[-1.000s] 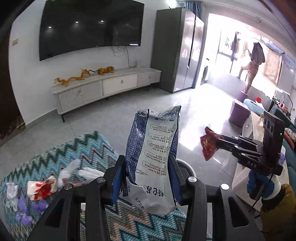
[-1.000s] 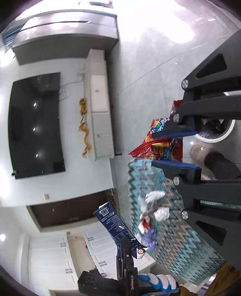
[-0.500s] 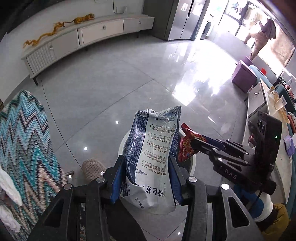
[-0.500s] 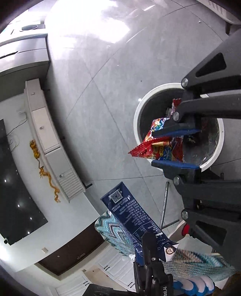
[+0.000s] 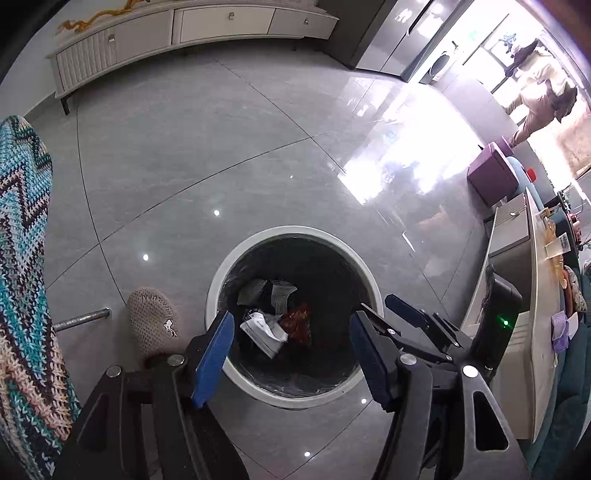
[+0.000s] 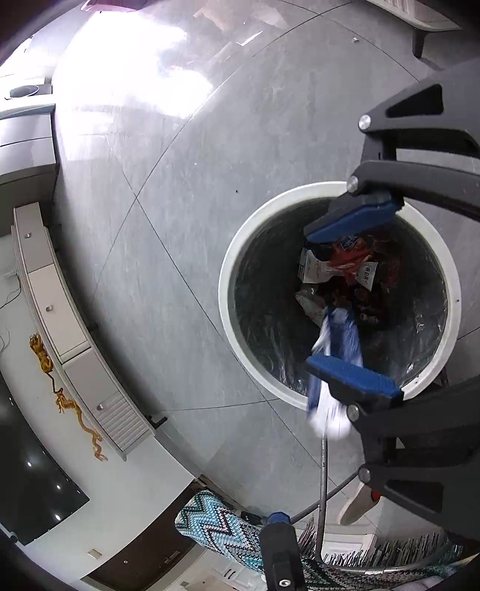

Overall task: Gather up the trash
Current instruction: 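Carry both bags to the bin and release them inside, then return both tools to the ottoman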

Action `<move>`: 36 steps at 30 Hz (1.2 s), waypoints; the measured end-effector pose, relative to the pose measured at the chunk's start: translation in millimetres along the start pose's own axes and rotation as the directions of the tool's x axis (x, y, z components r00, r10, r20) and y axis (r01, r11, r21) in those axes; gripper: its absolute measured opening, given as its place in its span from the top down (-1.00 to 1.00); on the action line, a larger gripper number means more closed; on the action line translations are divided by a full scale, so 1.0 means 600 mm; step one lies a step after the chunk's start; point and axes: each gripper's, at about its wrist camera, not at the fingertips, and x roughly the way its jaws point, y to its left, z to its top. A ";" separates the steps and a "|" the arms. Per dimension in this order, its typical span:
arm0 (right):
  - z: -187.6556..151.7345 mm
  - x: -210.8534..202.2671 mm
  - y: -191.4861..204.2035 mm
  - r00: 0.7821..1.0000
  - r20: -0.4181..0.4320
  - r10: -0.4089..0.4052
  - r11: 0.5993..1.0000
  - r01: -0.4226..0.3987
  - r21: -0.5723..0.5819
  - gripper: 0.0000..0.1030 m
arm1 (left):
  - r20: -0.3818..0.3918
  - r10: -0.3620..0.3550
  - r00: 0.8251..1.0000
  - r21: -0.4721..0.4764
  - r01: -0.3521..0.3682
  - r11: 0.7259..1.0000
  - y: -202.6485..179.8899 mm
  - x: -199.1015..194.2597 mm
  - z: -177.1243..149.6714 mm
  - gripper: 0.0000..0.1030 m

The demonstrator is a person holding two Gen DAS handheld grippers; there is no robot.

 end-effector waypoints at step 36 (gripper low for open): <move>-0.011 -0.467 0.463 0.893 0.348 0.284 0.867 -0.084 -0.491 -0.46 | 0.505 0.225 0.833 -0.092 -0.207 0.974 0.198 -0.505 -0.255 -0.22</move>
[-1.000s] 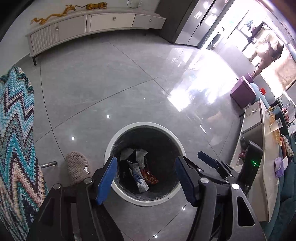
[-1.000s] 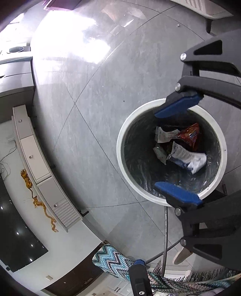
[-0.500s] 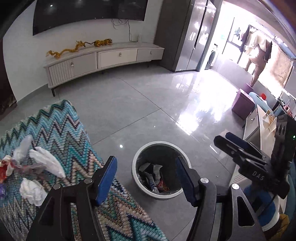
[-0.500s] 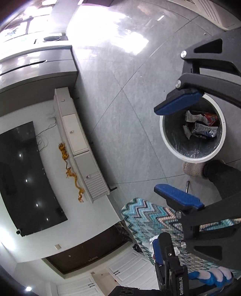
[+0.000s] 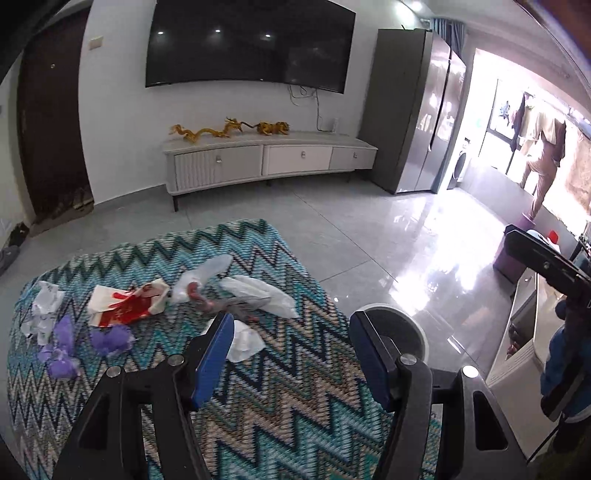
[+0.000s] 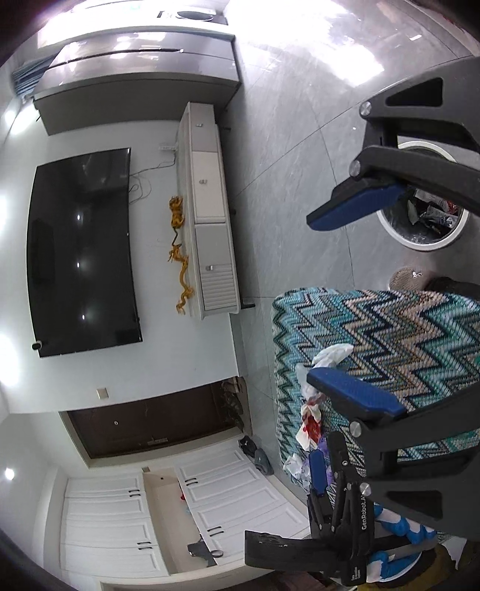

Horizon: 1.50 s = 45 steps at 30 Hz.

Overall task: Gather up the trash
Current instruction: 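Return both tools to the ottoman, then grasp the purple bag with the left gripper while the right grasps a red-capped clear wrapper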

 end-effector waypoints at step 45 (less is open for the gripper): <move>-0.085 0.493 0.219 0.814 -0.479 0.327 0.906 -0.414 -0.084 0.78 | -0.202 0.188 0.961 -0.118 -0.215 0.970 0.297 0.169 -0.074 0.45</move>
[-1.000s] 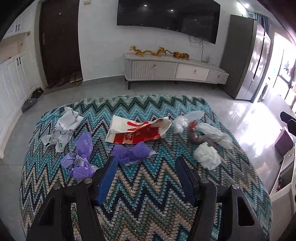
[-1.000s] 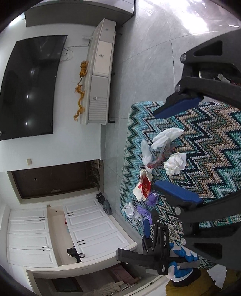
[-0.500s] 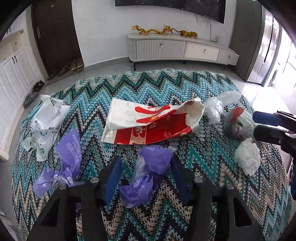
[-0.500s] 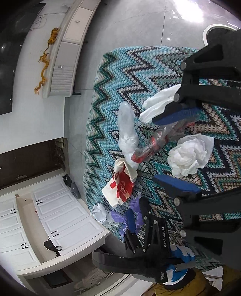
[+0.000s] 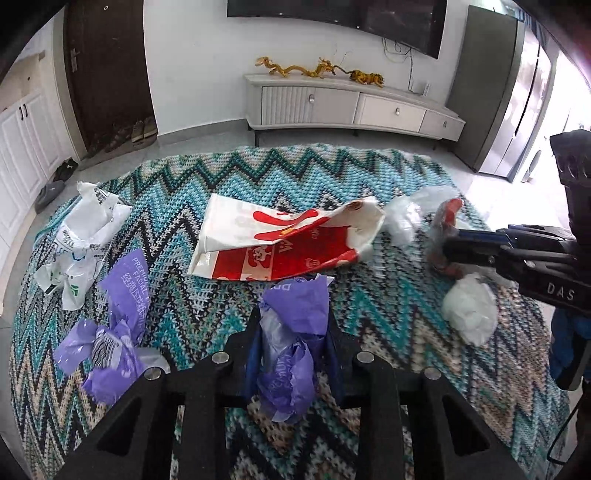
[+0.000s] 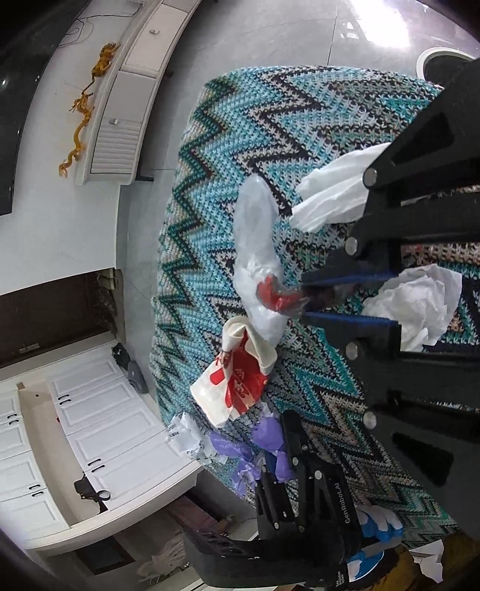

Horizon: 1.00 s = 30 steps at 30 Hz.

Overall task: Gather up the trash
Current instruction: 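Grasp the purple bag with the left gripper while the right grasps a red-capped clear wrapper, then carry both items over the white bin and open both grippers to drop them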

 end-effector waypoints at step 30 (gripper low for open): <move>0.007 0.017 0.022 0.997 -0.027 -0.075 0.997 0.074 -0.014 0.41 | 0.083 -0.096 0.992 -0.146 0.107 0.983 0.047 -0.106 -0.072 0.45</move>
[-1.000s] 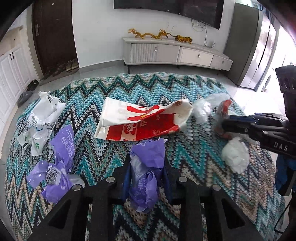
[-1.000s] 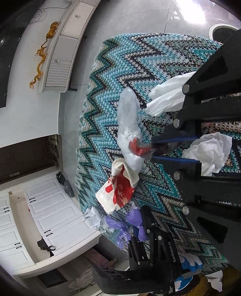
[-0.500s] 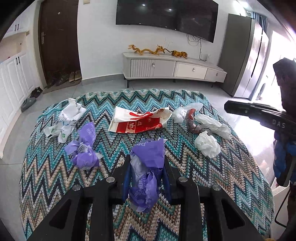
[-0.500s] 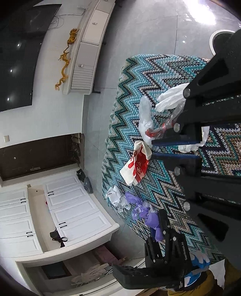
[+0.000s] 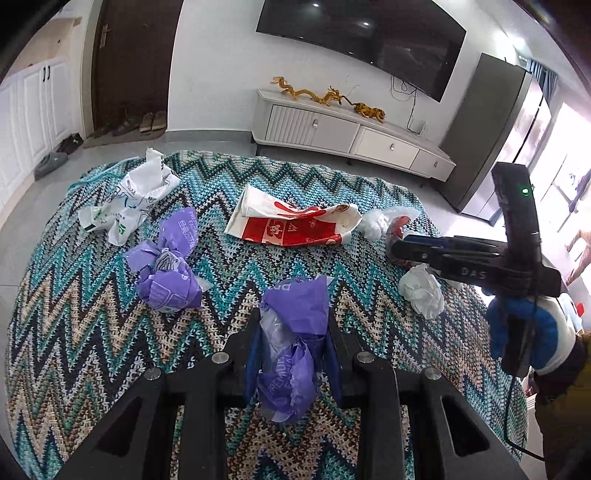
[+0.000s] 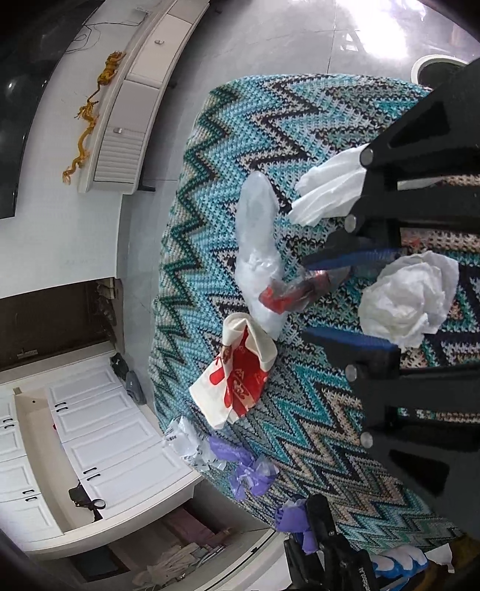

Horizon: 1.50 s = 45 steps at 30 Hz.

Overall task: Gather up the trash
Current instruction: 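Carry both items over the white bin and open both grippers to drop them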

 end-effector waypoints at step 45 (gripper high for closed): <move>-0.190 -0.454 -0.121 0.887 0.439 -0.143 0.978 0.061 0.197 0.66 | 0.006 -0.181 0.983 0.350 0.168 0.922 -0.377 -0.090 0.028 0.45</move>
